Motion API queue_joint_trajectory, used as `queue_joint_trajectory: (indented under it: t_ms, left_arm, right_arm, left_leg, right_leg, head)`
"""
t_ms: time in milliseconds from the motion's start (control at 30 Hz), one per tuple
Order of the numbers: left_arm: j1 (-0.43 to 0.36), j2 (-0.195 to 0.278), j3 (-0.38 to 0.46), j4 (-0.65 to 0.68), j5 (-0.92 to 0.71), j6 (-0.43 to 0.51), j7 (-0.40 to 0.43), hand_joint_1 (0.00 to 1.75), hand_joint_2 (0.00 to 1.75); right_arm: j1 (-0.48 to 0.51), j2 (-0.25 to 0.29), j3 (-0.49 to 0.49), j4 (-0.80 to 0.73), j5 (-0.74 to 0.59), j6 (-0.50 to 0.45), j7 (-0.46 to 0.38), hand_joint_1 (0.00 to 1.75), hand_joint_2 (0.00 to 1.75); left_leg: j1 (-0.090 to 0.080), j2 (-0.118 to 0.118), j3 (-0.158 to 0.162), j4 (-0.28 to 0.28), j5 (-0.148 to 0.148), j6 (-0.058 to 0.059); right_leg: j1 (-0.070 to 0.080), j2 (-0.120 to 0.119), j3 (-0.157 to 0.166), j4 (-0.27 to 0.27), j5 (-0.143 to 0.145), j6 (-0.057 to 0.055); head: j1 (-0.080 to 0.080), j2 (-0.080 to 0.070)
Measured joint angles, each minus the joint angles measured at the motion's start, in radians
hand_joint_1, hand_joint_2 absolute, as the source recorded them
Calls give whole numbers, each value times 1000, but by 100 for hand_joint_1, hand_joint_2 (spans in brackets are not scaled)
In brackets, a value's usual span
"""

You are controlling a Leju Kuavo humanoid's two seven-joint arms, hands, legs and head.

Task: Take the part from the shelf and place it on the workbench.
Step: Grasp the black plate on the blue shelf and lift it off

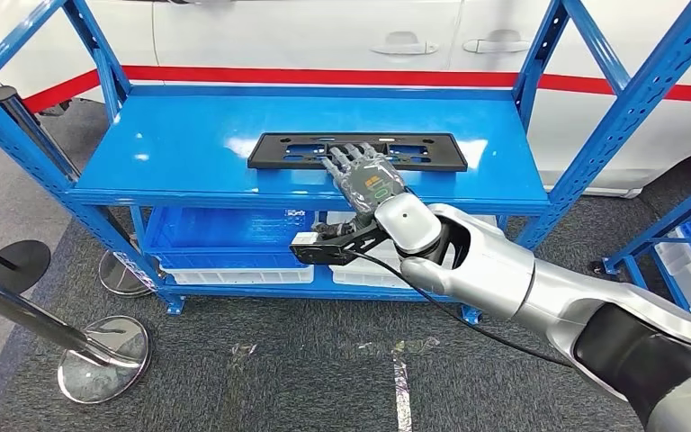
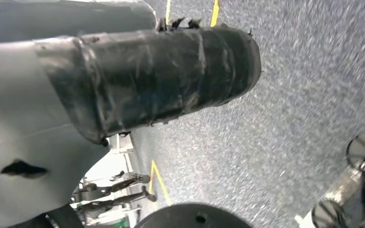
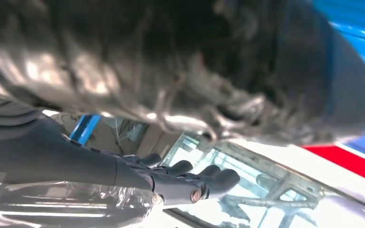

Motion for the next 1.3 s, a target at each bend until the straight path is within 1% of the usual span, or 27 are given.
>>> queue_joint_trajectory:
  t_ms: [33, 67, 100, 133, 200, 267, 300, 333, 400, 433, 467, 500, 533, 600, 633, 733, 800, 833, 900, 933, 967, 1000, 1033, 1067, 1133, 1200, 1300]
  left_arm:
    - [0, 0, 0, 0, 0, 0, 1, 0, 0]
    - [1, 1, 0, 0, 0, 0, 2, 0, 0]
    - [1, 2, 0, 0, 0, 0, 3, 0, 0]
    - [0, 3, 0, 1, 0, -1, 4, 0, 0]
    - [0, 4, 0, 1, 0, -2, 7, 0, 0]
    - [2, 3, 0, 1, 0, -2, 9, 0, 0]
    - [2, 2, 0, 1, 0, -3, 10, 0, 0]
    - [1, 2, 0, 1, 0, -2, 9, 0, 0]
    - [-1, 2, 0, 1, 0, -2, 9, 0, 0]
    - [-1, 2, 0, 1, 0, -2, 9, 0, 0]
    - [-1, 2, 0, 1, 0, -2, 9, 0, 0]
    - [0, 2, 0, 1, 0, -3, 9, 0, 0]
    - [1, 2, 0, 1, 0, -4, 9, 0, 0]
    - [3, 3, 0, 1, 0, -6, 9, 0, 0]
    - [2, 3, 0, 1, 0, -7, 9, 0, 0]
    - [-3, 4, 0, 2, 0, -9, 8, 0, 0]
    - [-3, 4, 0, 2, 0, -9, 9, 0, 0]
    - [-3, 3, 0, 2, 0, -9, 9, 0, 0]
    - [-1, 2, 0, 2, 0, -8, 11, 0, 0]
    - [-1, 2, 0, 2, 0, -7, 11, 0, 0]
    - [-1, 2, 0, 2, 0, -7, 11, 0, 0]
    - [0, 2, 0, 2, 0, -6, 11, 0, 0]
    - [0, 1, 0, 2, 0, -6, 11, 0, 0]
    - [0, 1, 0, 2, 0, -6, 11, 0, 0]
    - [-1, 1, 0, 2, 0, -7, 10, 0, 0]
    - [-1, 1, 0, 2, 0, -7, 9, 0, 0]
    - [-1, 0, 0, 2, 1, -8, 5, 0, 0]
  right_arm:
    - [2, -2, 0, 0, 2, 0, 0, 0, 0]
    - [5, -5, -1, 0, 5, 0, 0, 0, 0]
    - [9, -7, -3, -1, 8, -1, 0, 0, 0]
    - [14, -10, -4, -2, 9, -1, 0, 0, 0]
    - [25, -15, -7, -5, 10, -1, 0, 0, 0]
    - [31, -18, -9, -8, 11, -1, 0, 0, 0]
    - [32, -19, -11, -10, 12, -1, 0, 0, 0]
    - [33, -20, -13, -12, 13, -1, 0, 0, 0]
    - [39, -20, -17, -14, 15, -2, 0, 0, 0]
    - [43, -20, -17, -14, 15, -2, 0, 0, 0]
    - [48, -20, -17, -14, 14, -2, 0, 0, 0]
    - [51, -20, -17, -14, 13, -2, 0, 0, 0]
    - [53, -20, -18, -14, 10, -3, 0, 0, 0]
    - [54, -20, -21, -14, -16, -17, 0, 0, 0]
    - [56, -19, -25, -13, -37, -30, 0, 0, 0]
    - [67, -17, -42, -11, -87, -58, 0, 0, 0]
    - [71, -16, -53, -11, -96, -60, 0, 0, 0]
    - [71, -16, -58, -10, -98, -59, 0, 0, 0]
    - [74, -16, -68, -7, -99, -56, 0, 0, 0]
    - [77, -16, -70, -5, -99, -55, 0, 0, 0]
    - [81, -16, -71, -3, -98, -52, 0, 0, 0]
    - [83, -16, -71, -1, -98, -50, 0, 0, 0]
    - [84, -16, -71, 0, -97, -47, 0, 0, 0]
    - [84, -16, -71, 1, -96, -43, 0, 0, 0]
    - [82, -15, -71, 3, -96, -37, 0, 0, 0]
    - [83, -15, -72, 5, -98, -37, 0, 0, 0]
    - [83, -12, -74, 8, -109, -41, 0, 0, 0]
  left_leg:
    - [3, -1, 2, 11, -10, -5]
    - [4, -2, 1, 24, -22, -12]
    - [4, -3, -3, 41, -35, -20]
    - [3, -4, -8, 54, -45, -27]
    - [1, -5, -13, 64, -52, -35]
    - [2, -3, -14, 68, -59, -40]
    - [4, -2, -22, 89, -71, -44]
    - [6, -2, -41, 128, -91, -50]
    - [8, -1, -106, 249, -137, -59]
    - [9, -1, -139, 302, -148, -60]
    - [9, -1, -160, 326, -143, -60]
    - [9, -1, -163, 313, -119, -57]
    - [8, -1, -147, 265, -79, -51]
    - [2, -1, -95, 137, -11, -34]
    - [-3, -1, -73, 89, 3, -25]
    - [-11, -2, -50, 43, 1, -12]
    - [-5, -1, -32, 17, 9, -8]
    - [-3, 0, -22, 4, 13, -5]
    - [-1, 0, -13, -3, 13, 0]
    - [-2, 0, -13, 1, 9, 2]
    - [-2, -1, -12, 5, 4, 2]
    - [-2, -3, -11, 11, -2, 2]
    - [-2, -4, -10, 19, -9, 0]
    - [-2, -5, -9, 30, -19, -3]
    - [-5, -7, -13, 52, -37, -13]
    - [-9, -7, -19, 61, -45, -22]
    - [-7, -6, -21, 71, -57, -33]
  right_leg:
    - [-4, -1, 18, -53, 39, 5]
    - [-7, -2, 40, -107, 65, 10]
    - [-8, -1, 59, -152, 81, 9]
    - [-7, 0, 70, -177, 84, 5]
    - [-3, 3, 71, -182, 75, -12]
    - [-6, 4, 74, -183, 73, -24]
    - [-8, 5, 77, -185, 73, -29]
    - [-9, 5, 81, -188, 71, -33]
    - [-8, 5, 87, -190, 67, -38]
    - [-7, 5, 90, -191, 65, -40]
    - [-6, 5, 93, -191, 63, -41]
    - [-5, 7, 97, -191, 60, -42]
    - [-4, 8, 102, -192, 57, -41]
    - [0, 9, 115, -196, 52, -40]
    - [0, 9, 118, -200, 51, -37]
    - [-2, 7, 124, -217, 55, -21]
    - [0, 2, 124, -209, 46, -12]
    - [2, 1, 111, -179, 29, -10]
    - [5, 0, 52, -64, -20, -10]
    - [6, 0, 18, -6, -37, -9]
    - [6, 0, -5, 26, -37, -8]
    - [5, 0, -11, 25, -20, -6]
    - [3, -1, 2, -15, 13, -5]
    - [2, -2, 26, -76, 47, -5]
    - [2, -1, 71, -171, 80, -8]
    - [6, 0, 81, -190, 75, -17]
    - [2, 0, 86, -197, 74, -33]
  head:
    - [0, 0]
    - [0, 0]
    - [1, 0]
    - [1, 0]
    - [1, 0]
    - [-1, 0]
    - [-2, 0]
    - [-4, 0]
    - [-7, 0]
    - [-7, 0]
    - [-7, 0]
    - [-7, 0]
    - [-7, 0]
    - [-7, 0]
    - [-7, 0]
    - [-7, 0]
    - [-5, 0]
    - [-3, 0]
    - [-1, 0]
    - [-1, 0]
    - [-1, 0]
    - [-1, 0]
    - [-1, 0]
    - [-1, 0]
    - [-2, 0]
    - [-3, 0]
    - [-4, 0]
